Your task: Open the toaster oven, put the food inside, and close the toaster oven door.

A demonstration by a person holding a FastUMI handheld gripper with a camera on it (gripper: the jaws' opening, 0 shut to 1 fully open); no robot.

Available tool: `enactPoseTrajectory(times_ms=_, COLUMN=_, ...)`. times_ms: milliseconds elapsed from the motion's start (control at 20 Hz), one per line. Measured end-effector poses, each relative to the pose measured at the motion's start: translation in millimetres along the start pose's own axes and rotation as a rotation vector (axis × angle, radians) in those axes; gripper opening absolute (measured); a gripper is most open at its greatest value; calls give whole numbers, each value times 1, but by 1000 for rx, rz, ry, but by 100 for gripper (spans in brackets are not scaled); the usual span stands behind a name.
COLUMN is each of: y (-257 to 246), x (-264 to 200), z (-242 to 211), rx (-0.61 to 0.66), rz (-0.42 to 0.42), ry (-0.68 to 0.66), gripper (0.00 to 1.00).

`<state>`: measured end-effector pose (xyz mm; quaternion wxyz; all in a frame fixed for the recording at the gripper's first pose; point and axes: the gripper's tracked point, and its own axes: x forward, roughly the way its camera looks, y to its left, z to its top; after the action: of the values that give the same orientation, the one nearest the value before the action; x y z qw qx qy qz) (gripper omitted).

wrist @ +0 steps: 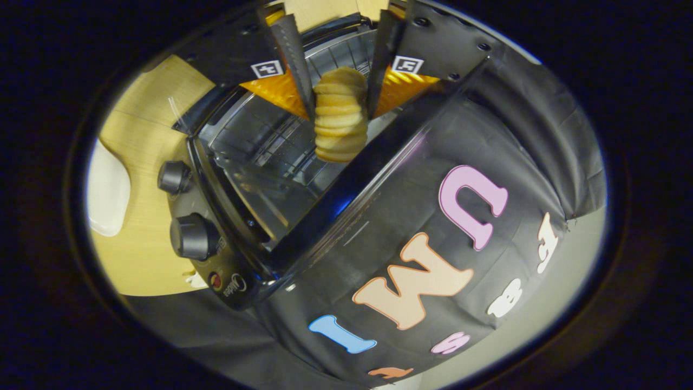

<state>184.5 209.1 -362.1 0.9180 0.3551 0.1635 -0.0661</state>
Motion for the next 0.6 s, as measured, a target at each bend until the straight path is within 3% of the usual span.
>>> enactPoseTrajectory(times_ms=450, y=9, x=-32, z=-1, rx=-157, rz=129, ry=49, gripper=98)
enactPoseTrajectory(times_ms=600, y=7, x=-55, z=11, rx=-204, rz=163, ry=34, gripper=99)
